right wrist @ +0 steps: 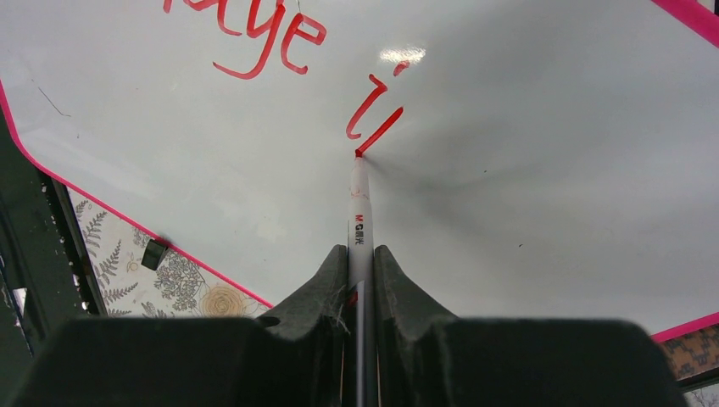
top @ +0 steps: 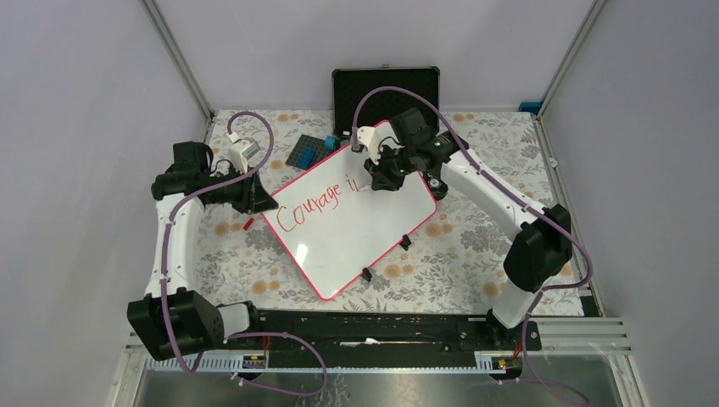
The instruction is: Write a sentence on the whiteboard
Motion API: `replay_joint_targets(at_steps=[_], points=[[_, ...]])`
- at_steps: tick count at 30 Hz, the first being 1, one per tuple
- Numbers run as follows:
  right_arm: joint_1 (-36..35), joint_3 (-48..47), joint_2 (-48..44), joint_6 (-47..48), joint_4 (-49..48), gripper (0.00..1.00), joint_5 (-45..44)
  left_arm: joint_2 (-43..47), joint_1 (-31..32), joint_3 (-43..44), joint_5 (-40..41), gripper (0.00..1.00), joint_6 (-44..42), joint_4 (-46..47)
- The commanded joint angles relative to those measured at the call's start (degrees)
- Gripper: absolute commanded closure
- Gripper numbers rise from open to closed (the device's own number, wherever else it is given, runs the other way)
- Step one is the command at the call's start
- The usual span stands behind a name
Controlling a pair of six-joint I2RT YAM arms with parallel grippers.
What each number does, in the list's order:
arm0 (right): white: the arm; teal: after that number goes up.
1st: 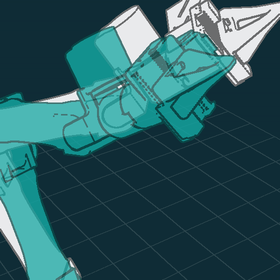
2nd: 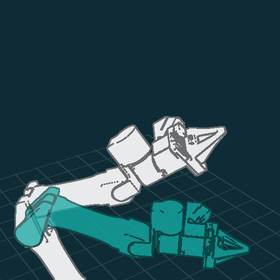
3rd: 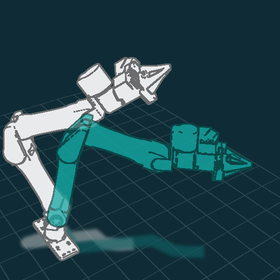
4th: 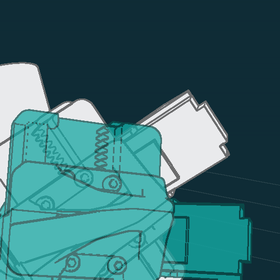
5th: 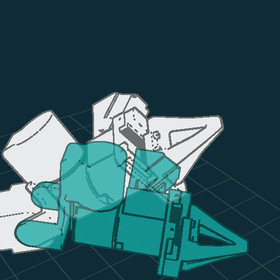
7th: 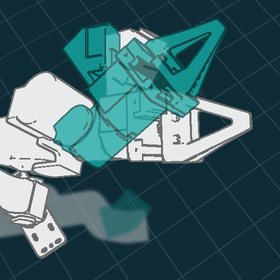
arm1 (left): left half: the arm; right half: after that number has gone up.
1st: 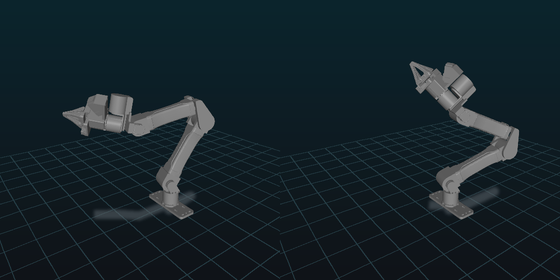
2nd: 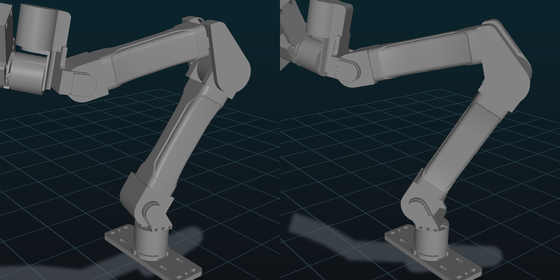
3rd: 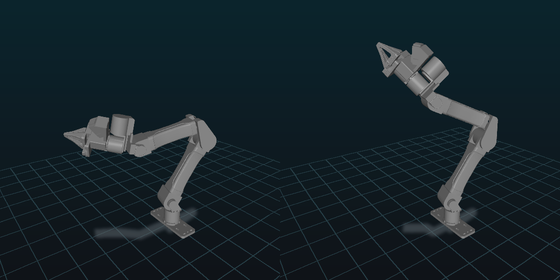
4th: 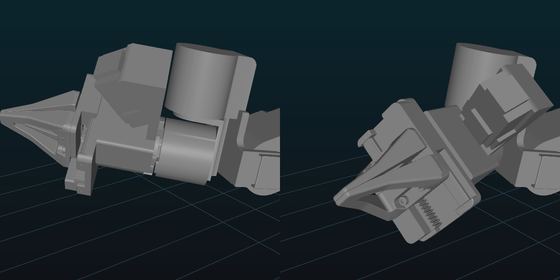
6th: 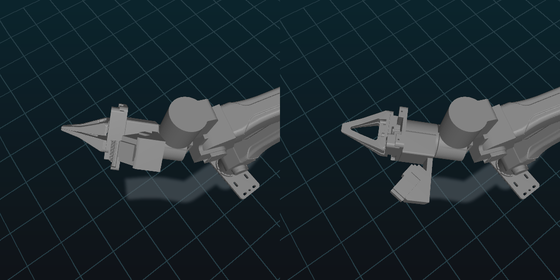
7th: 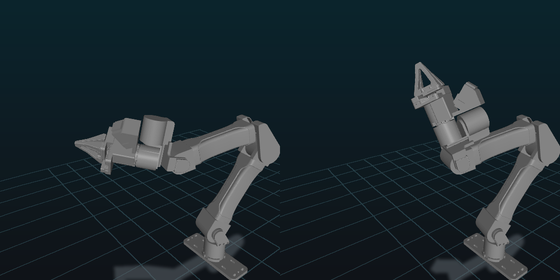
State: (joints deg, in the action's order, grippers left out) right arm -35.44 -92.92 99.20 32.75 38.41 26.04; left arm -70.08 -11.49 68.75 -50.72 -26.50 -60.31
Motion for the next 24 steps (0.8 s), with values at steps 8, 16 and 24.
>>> replay_joint_targets(at_steps=[8, 16, 24], points=[[0.09, -4.25, 0.84, 0.25, -1.36, 1.00, -2.02, 0.63, 0.06, -0.30, 1.61, 0.95, -1.75, 2.53], [0.08, -6.59, 2.17, 0.16, -1.33, 1.00, -2.49, 0.46, 0.06, -0.37, 1.68, 0.95, -1.88, 2.55], [0.16, -7.31, 2.80, 0.37, -1.33, 1.00, -3.87, 0.50, 0.11, -0.34, 1.70, 0.95, -1.82, 2.55]])
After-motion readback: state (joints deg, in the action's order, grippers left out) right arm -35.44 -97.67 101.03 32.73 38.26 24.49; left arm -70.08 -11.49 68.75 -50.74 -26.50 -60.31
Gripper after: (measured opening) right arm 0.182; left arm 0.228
